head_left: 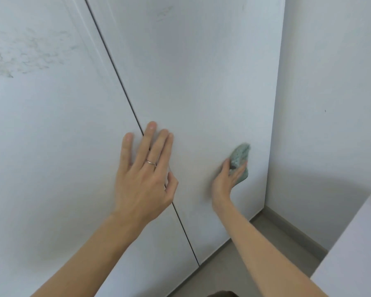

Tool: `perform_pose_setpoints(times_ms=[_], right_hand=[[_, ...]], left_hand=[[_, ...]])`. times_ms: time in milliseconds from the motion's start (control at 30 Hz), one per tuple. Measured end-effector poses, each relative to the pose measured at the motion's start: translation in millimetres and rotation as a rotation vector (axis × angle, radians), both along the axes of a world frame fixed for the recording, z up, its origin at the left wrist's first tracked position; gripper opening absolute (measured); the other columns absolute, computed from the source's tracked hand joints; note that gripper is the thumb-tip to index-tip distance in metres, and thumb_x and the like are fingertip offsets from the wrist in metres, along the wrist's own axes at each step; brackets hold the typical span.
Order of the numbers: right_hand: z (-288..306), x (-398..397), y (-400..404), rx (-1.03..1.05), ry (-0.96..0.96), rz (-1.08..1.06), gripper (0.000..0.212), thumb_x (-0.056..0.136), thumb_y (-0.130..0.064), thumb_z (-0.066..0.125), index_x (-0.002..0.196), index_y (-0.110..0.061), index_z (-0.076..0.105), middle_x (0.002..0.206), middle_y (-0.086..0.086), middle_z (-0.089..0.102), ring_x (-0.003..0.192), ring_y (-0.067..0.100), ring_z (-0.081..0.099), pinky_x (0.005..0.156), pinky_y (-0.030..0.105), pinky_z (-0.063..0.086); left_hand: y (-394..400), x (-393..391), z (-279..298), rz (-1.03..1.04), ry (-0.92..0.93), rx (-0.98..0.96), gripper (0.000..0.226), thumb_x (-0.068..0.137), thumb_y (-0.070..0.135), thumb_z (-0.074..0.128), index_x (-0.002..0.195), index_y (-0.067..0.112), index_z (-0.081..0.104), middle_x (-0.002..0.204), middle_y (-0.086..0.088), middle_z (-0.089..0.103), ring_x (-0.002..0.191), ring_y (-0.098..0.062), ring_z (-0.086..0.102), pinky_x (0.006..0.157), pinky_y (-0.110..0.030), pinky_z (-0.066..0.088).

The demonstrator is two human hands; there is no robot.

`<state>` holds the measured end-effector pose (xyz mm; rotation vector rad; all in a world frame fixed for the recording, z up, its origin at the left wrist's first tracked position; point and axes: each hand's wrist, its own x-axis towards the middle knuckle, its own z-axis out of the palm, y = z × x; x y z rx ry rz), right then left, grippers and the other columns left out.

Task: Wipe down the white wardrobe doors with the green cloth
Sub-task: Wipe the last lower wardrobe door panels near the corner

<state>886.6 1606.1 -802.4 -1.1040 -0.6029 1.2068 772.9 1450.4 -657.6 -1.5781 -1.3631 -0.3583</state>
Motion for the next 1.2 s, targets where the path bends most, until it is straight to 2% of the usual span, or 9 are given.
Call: perform_pose_setpoints(times_ms=[200,400,533,733,800,900,967,1067,1200], right_hand=[[-20,57,69,-0.090,0.166,-0.053,0.072,0.101,-0.058,0.045,0.161,-0.044,0.008,0.166,-0.014,0.023,0.149,0.013,0.029,0.124,0.039,0.021],[-45,-58,-75,-0.202,0.151,-0.027,0.072,0.106,-0.046,0.046,0.163,-0.030,0.005,0.169,-0.004,0.014,0.152,0.019,0.023,0.125,0.038,0.021],[-56,-103,-143,-0.279,0.271,0.092,0.075,0.105,-0.051,0.047,0.161,-0.042,-0.002,0.168,-0.009,0.006,0.152,0.020,0.021,0.124,0.046,0.023],[-93,-13,-15,-0.294,0.264,-0.014,0.082,0.097,-0.056,0.054,0.163,-0.029,0.013,0.166,-0.001,0.026,0.146,0.021,0.036,0.123,0.045,0.028],[-108,14,45,-0.418,0.274,-0.085,0.105,0.071,-0.083,0.046,0.161,-0.037,0.018,0.166,-0.004,0.029,0.147,0.025,0.034,0.122,0.054,0.022],[-154,48,121,-0.439,0.327,-0.169,0.124,0.044,-0.092,0.040,0.157,-0.047,0.022,0.164,-0.008,0.030,0.149,0.029,0.031,0.118,0.069,0.011],[-137,45,111,-0.375,0.307,-0.203,0.116,0.055,-0.089,0.049,0.157,-0.040,0.029,0.159,-0.006,0.040,0.143,0.023,0.040,0.121,0.055,0.024],[-105,5,38,-0.306,0.293,-0.284,0.071,0.097,-0.050,0.060,0.157,-0.021,0.037,0.156,0.002,0.046,0.139,0.021,0.047,0.117,0.034,0.034],[-119,-46,-45,-0.293,0.388,-0.152,0.077,0.098,-0.051,0.058,0.161,-0.027,0.021,0.162,0.000,0.034,0.143,0.020,0.041,0.122,0.041,0.032]], left_hand=[[5,-1,-5,0.009,0.038,0.020,0.066,0.091,0.018,0.054,0.154,0.000,0.046,0.161,-0.007,0.047,0.158,-0.032,0.028,0.129,-0.060,0.008],[10,-4,-10,0.042,0.083,0.067,0.064,0.091,0.017,0.051,0.153,0.001,0.047,0.160,-0.006,0.048,0.156,-0.033,0.030,0.128,-0.063,0.010],[10,-2,-14,0.046,0.033,0.074,0.066,0.091,0.015,0.048,0.156,0.002,0.043,0.163,-0.005,0.045,0.158,-0.032,0.028,0.128,-0.062,0.011],[1,7,-39,0.068,-0.023,-0.021,0.075,0.087,0.013,0.047,0.160,0.003,0.036,0.169,-0.005,0.035,0.159,-0.033,0.023,0.130,-0.057,0.004],[0,11,-45,0.110,-0.042,-0.059,0.081,0.083,0.014,0.050,0.162,0.003,0.032,0.171,-0.004,0.030,0.160,-0.034,0.019,0.130,-0.057,-0.001],[-1,15,-48,0.102,-0.030,-0.139,0.088,0.081,0.016,0.053,0.164,0.005,0.026,0.173,-0.001,0.024,0.161,-0.035,0.012,0.128,-0.057,-0.009],[-2,12,-46,0.113,-0.013,-0.179,0.091,0.080,0.017,0.055,0.165,0.006,0.023,0.174,0.001,0.020,0.162,-0.036,0.008,0.127,-0.057,-0.013],[-3,9,-45,0.127,-0.021,-0.201,0.095,0.079,0.017,0.056,0.166,0.007,0.019,0.175,0.001,0.017,0.162,-0.036,0.005,0.126,-0.056,-0.017],[-4,13,-49,0.134,-0.053,-0.161,0.096,0.077,0.015,0.058,0.165,0.005,0.020,0.175,-0.002,0.017,0.161,-0.037,0.007,0.126,-0.057,-0.015]])
